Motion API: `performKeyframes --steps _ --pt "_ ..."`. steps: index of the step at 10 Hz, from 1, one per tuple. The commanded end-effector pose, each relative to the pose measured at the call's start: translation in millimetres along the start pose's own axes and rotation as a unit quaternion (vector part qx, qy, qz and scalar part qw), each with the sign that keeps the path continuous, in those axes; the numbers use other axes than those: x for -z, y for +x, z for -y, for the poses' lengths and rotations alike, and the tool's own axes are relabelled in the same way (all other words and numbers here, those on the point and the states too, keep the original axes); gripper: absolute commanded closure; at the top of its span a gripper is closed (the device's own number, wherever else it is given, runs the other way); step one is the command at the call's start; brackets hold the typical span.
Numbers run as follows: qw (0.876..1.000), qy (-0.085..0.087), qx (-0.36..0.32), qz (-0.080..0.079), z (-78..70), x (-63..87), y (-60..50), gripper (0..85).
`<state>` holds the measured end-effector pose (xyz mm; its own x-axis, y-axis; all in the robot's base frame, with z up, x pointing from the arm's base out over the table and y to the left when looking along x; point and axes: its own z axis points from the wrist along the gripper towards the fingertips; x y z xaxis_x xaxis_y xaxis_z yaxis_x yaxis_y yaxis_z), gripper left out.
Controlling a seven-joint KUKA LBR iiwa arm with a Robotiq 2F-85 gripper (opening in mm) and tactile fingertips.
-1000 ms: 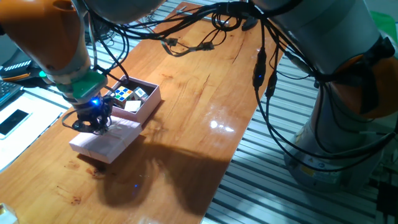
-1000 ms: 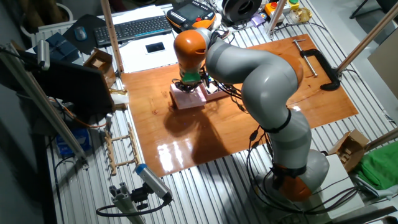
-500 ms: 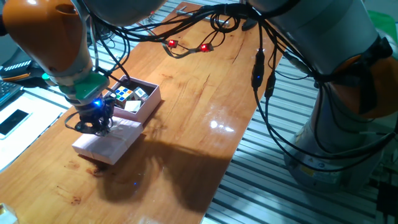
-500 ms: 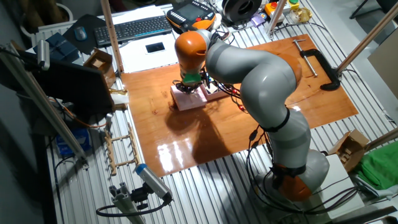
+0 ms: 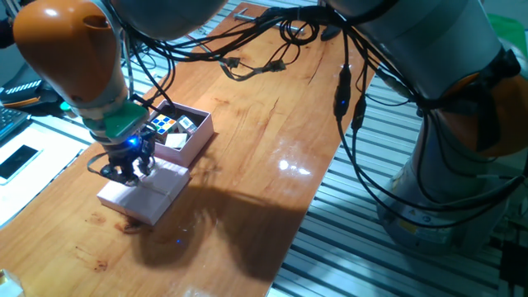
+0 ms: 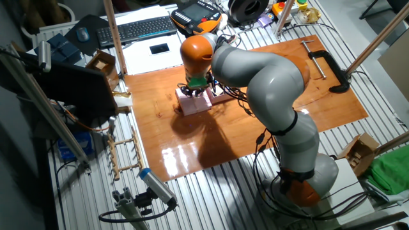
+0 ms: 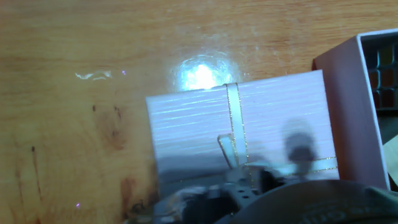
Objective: Take everything out of the gift box
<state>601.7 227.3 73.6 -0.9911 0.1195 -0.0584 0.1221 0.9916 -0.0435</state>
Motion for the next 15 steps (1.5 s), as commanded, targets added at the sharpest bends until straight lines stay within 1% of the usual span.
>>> performKeyframes --steps 1,2,3,5,6,7,8,9,12,14,15 --pt "1.000 0.000 -0.001 0.000 0.4 0.7 -0.3 51.0" --pt "1.000 -0.001 -0.006 0.000 0.9 3.5 -0.1 48.0" --pt "1.000 0.002 -0.007 0.000 2.1 9.1 0.4 46.0" --pt "1.000 0.007 -0.005 -0.004 10.1 29.0 -0.4 44.7" --pt "1.000 0.005 -0.004 -0.007 18.2 38.7 -3.9 44.7" --pt "1.000 -0.001 -0.001 -0.009 28.5 47.0 -7.6 44.7" --pt "1.000 -0.002 0.006 -0.011 41.3 53.8 -13.1 44.7" --pt "1.000 -0.002 0.013 -0.010 51.7 56.3 -17.3 44.7" --pt "1.000 -0.001 0.028 -0.005 80.6 57.3 -27.3 44.3" --pt "1.000 -0.003 0.020 -0.005 93.8 59.4 -31.2 39.0" --pt "1.000 -0.002 0.020 -0.004 99.1 59.3 -33.1 34.3"
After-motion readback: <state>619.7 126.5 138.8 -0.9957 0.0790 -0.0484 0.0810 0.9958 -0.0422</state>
